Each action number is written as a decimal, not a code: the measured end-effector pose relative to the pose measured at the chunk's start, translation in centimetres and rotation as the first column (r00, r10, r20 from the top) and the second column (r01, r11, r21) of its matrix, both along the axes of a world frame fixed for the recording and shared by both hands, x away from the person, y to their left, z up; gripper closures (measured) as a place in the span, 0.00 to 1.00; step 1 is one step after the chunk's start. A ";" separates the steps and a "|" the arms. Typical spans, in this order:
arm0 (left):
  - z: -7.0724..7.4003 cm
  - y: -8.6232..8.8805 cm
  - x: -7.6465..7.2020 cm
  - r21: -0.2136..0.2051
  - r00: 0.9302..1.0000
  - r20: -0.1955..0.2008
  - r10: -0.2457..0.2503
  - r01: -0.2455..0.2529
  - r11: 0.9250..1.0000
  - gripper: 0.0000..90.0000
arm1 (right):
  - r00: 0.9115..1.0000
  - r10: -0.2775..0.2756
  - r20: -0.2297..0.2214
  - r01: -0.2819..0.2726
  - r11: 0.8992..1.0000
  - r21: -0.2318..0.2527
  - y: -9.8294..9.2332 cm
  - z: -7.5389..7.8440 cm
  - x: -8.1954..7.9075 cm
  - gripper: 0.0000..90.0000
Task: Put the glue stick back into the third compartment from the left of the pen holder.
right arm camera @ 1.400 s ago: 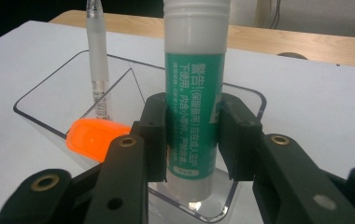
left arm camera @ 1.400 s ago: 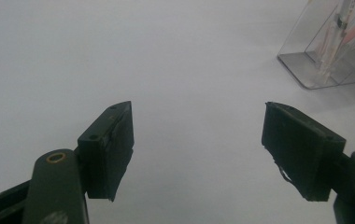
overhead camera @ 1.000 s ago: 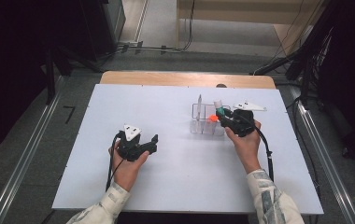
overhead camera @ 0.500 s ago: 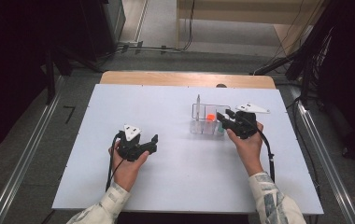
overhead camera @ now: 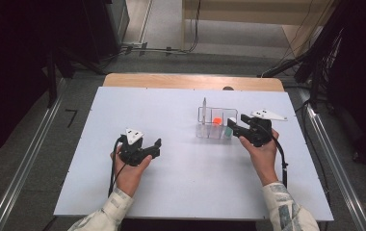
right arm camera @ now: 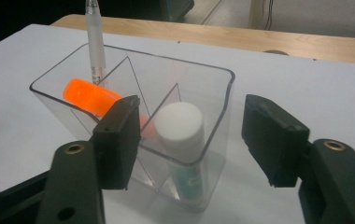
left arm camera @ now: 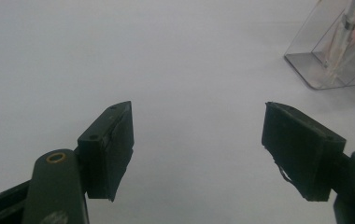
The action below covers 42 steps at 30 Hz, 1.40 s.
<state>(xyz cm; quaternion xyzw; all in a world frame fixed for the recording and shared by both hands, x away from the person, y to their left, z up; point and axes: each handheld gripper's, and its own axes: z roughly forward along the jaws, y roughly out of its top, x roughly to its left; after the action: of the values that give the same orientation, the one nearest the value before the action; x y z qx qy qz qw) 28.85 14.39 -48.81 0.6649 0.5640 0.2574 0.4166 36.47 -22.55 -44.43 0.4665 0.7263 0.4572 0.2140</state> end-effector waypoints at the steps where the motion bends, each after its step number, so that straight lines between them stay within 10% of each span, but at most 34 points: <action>1: 0.0 0.0 0.0 0.000 1.000 0.000 0.003 -0.003 1.000 0.28 | 1.000 -0.006 0.002 0.006 1.000 -0.005 -0.1 0.0 -0.1 0.36; 42: 0.1 3.7 -1.3 -0.021 0.998 -0.001 0.066 -0.066 0.998 0.28 | 0.997 -0.058 -0.058 0.054 0.996 -0.077 -5.2 -2.2 -5.5 0.26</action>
<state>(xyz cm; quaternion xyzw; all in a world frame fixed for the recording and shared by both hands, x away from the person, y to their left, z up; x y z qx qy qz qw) 27.59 18.07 -48.69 0.6415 0.5882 0.2648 0.4150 30.99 -27.72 -46.62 0.4919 0.7359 0.4089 0.2222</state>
